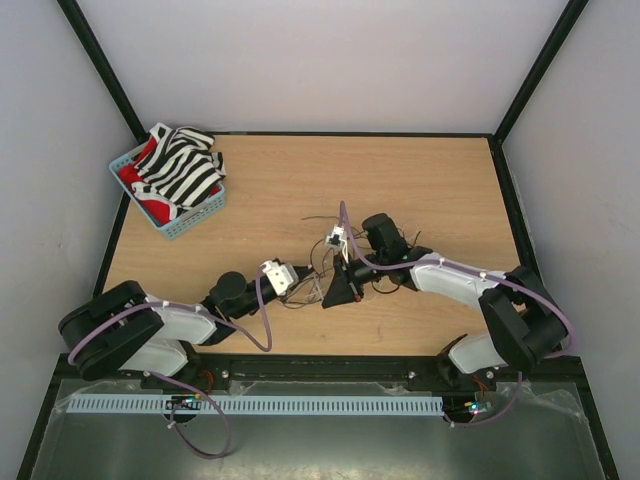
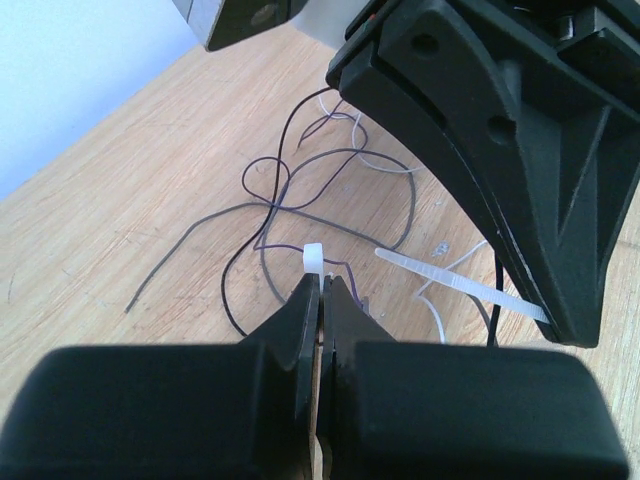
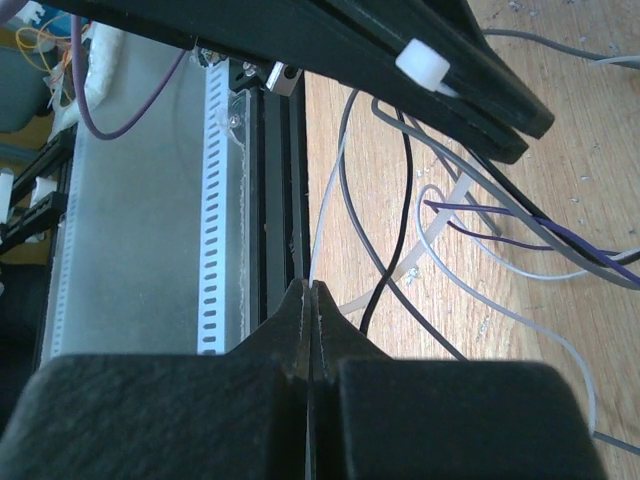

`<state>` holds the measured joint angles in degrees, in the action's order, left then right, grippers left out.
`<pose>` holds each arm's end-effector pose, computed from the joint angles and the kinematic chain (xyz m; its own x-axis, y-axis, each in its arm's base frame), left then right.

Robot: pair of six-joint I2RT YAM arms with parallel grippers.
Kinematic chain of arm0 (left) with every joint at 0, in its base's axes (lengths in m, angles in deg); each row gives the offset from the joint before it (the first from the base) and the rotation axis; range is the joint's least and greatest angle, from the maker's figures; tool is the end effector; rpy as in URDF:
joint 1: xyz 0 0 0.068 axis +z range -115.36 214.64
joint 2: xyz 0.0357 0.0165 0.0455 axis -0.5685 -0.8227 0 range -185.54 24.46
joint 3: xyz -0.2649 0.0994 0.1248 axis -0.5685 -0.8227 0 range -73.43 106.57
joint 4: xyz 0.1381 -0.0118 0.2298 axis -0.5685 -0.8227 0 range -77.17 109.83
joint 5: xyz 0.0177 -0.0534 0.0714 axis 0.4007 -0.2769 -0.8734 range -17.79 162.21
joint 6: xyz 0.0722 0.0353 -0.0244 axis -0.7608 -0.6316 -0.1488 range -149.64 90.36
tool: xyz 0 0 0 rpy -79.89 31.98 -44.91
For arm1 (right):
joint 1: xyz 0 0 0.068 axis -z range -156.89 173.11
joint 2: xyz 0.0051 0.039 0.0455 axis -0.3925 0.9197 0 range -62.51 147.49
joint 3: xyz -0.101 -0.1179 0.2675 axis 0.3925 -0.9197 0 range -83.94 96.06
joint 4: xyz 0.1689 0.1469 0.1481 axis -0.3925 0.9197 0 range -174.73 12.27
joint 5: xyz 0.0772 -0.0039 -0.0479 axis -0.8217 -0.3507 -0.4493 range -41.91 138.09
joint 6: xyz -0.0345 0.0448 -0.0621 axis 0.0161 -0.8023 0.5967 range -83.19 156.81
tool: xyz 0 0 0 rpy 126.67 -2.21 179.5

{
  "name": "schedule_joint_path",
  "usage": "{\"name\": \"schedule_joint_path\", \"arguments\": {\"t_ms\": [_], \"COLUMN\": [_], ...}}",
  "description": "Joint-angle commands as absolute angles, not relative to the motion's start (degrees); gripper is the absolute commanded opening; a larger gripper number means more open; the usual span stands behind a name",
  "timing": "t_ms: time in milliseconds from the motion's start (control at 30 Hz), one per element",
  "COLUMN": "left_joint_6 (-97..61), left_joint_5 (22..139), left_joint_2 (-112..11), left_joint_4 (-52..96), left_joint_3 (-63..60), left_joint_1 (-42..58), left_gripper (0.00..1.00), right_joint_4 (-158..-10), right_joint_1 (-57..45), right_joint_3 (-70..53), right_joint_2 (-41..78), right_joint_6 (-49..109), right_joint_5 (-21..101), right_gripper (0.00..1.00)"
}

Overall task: Zip-tie the wires
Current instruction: Tie the cable at the center of the board.

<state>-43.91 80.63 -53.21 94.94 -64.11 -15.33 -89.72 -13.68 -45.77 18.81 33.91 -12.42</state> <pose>0.1527 -0.1986 0.2130 0.2831 0.0418 -0.9582 0.8062 0.5308 0.2614 0.1910 0.2228 0.2147 -0.5368 -0.3703 -0.7581 -0.8168 0.0031 0.5769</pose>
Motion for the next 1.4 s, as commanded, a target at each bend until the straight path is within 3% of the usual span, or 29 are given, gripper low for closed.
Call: {"name": "schedule_joint_path", "arguments": {"t_ms": [0,1367], "left_joint_6": [-46.43,-49.5], "left_joint_5": [79.5,77.22], "left_joint_2": [-51.07,-50.05], "left_joint_4": [97.43,97.43], "left_joint_3": [-64.98,-65.61], "left_joint_1": [-15.95,-18.69], "left_gripper": [0.0,0.0], "right_joint_4": [-85.59,-80.87], "right_joint_1": [-13.28,-12.05], "right_joint_3": [-43.66,-38.75], "right_joint_2": [20.16,24.09], "right_joint_6": [36.49,38.3], "right_joint_5": [-16.77,-19.9], "right_gripper": [0.0,0.0]}}
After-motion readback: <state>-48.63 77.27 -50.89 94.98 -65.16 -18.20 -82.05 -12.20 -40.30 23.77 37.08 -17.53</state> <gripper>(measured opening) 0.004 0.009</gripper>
